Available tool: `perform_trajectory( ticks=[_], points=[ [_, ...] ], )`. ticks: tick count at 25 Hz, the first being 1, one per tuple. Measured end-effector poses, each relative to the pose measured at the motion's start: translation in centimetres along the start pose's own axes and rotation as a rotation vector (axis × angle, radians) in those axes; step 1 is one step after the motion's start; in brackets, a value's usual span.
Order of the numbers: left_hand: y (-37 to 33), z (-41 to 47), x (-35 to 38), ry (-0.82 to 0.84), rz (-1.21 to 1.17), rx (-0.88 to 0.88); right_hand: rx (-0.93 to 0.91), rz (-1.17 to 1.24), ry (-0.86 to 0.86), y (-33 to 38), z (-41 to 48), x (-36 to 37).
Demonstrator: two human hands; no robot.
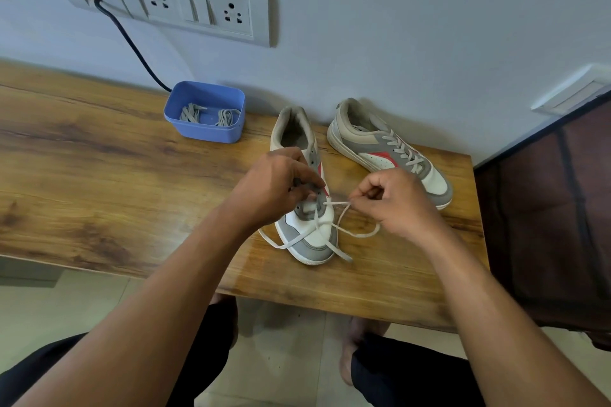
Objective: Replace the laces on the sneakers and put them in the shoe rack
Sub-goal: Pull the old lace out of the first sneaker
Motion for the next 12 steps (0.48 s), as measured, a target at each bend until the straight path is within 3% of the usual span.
perform_trajectory(
  ticks=[7, 12],
  points=[
    [-0.1, -0.2, -0.3, -0.016, -0.036, 0.001, -0.1, 0.047, 0.126, 1.2, -0.5, 1.6],
    [0.0, -0.2, -0.3, -0.021, -0.049, -0.013, -0.028, 0.04, 0.121, -0.2, -0.2, -0.1]
  ],
)
Point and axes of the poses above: each hand's wrist, its own z-axis towards the middle knuckle, its own x-axis out of the palm, y = z × x, the point moved 4 cm from there along z, towards the middle knuckle, and after that the axes turned 1 degree about -z, right-handed, at the moved point
